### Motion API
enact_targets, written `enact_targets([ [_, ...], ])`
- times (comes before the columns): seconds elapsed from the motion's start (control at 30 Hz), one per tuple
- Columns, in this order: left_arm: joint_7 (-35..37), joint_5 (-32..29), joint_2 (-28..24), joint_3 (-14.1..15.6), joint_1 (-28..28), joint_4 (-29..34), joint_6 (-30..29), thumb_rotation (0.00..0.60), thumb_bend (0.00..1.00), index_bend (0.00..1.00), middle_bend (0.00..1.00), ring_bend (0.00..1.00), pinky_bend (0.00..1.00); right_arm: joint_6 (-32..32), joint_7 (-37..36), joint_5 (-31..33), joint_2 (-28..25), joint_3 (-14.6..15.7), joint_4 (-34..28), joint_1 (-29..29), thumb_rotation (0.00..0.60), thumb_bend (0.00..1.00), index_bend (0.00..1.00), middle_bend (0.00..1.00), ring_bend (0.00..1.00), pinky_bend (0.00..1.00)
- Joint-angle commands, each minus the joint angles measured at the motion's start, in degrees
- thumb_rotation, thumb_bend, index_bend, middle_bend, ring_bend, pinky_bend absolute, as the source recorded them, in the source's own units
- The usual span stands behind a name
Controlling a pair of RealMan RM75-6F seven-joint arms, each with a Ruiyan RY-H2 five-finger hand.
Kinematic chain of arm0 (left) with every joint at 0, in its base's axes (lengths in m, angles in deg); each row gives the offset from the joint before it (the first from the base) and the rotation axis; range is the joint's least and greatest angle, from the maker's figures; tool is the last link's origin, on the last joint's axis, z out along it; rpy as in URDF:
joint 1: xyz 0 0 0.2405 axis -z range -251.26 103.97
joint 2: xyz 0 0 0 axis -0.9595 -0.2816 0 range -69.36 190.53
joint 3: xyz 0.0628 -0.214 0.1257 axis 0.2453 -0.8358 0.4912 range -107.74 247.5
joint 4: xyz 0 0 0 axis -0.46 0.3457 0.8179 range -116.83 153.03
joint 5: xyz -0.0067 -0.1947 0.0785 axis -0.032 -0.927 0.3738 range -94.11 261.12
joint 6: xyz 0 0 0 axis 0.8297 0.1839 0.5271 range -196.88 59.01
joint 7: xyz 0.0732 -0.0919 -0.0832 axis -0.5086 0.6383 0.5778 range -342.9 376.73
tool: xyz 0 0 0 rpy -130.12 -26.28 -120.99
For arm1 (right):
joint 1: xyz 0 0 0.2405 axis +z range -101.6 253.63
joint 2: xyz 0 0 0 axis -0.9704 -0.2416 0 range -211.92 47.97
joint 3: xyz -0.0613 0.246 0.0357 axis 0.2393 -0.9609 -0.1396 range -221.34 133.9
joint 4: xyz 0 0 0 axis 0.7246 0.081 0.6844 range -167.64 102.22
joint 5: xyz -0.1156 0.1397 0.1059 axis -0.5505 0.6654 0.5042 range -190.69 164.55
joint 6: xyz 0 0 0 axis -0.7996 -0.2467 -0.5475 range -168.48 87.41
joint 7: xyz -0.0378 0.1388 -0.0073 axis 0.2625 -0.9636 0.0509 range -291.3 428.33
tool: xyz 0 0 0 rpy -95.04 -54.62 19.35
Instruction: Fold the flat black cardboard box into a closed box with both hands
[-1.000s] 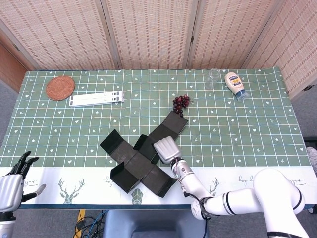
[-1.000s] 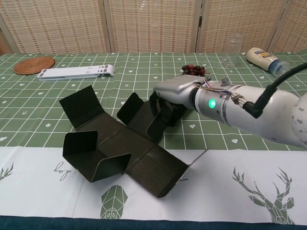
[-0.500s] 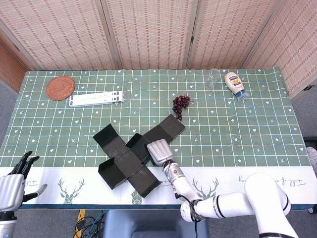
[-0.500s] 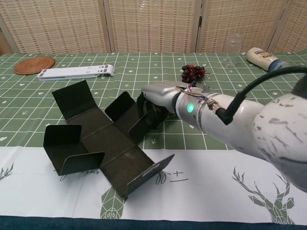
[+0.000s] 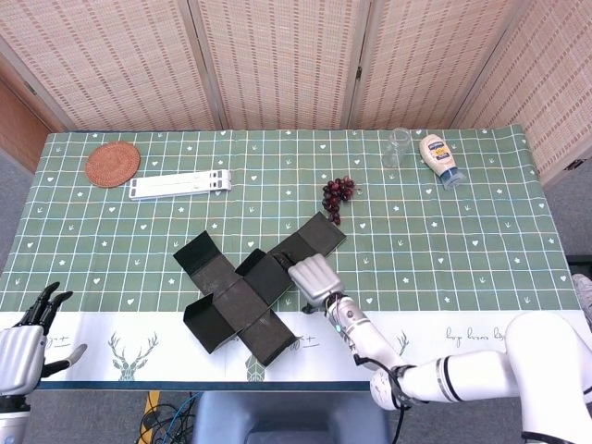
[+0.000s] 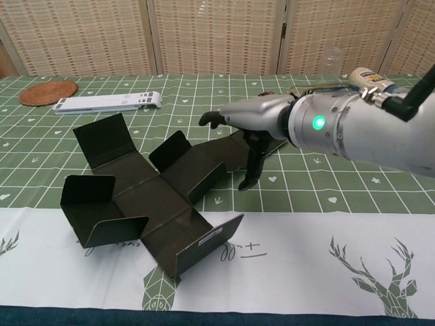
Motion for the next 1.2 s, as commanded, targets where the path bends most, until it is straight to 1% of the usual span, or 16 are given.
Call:
enact_targets([
  [0.03, 0.0, -0.1, -0.1, -0.1, -0.1, 0.2, -0.1, 0.600, 0.14, 0.17, 0.10, 0.23, 0.52, 4.5, 1.4, 2.2, -2.2, 0.1, 3.3, 2.6, 0.600, 0.10, 0.00, 0.05, 0.74, 1.00],
  [0.23, -0.2, -0.4, -0.2, 0.1, -0.3, 0.3, 0.0, 0.600, 0.14, 0.16, 0.10, 0.23, 0.52, 10.7, 3.3, 6.8, -1.9, 1.5, 10.1, 7.1, 0.600, 0.10, 0.00, 0.05, 0.73, 1.00],
  [0.43, -0.5, -0.8, -0.5, 0.2, -0.5, 0.8, 0.1, 0.600, 0.14, 0.16, 0.10, 0.23, 0.52, 16.1, 4.3, 7.4, 0.5, 4.1, 17.1, 10.8, 0.600, 0.09, 0.00, 0.05, 0.73, 1.00],
  [0.83, -0.3, -1.8, -1.0, 0.2, -1.0, 1.5, 0.3, 0.600, 0.14, 0.16, 0.10, 0.23, 0.52, 22.6, 1.6, 4.7, 5.5, 7.4, 26.8, 15.2, 0.600, 0.10, 0.00, 0.05, 0.72, 1.00],
  [1.2, -0.1, -2.5, -1.1, 0.2, -1.5, 1.4, 0.1, 0.600, 0.14, 0.16, 0.10, 0.23, 0.52, 26.9, -2.2, 3.8, 8.1, 9.3, 33.4, 18.0, 0.600, 0.10, 0.00, 0.05, 0.72, 1.00],
])
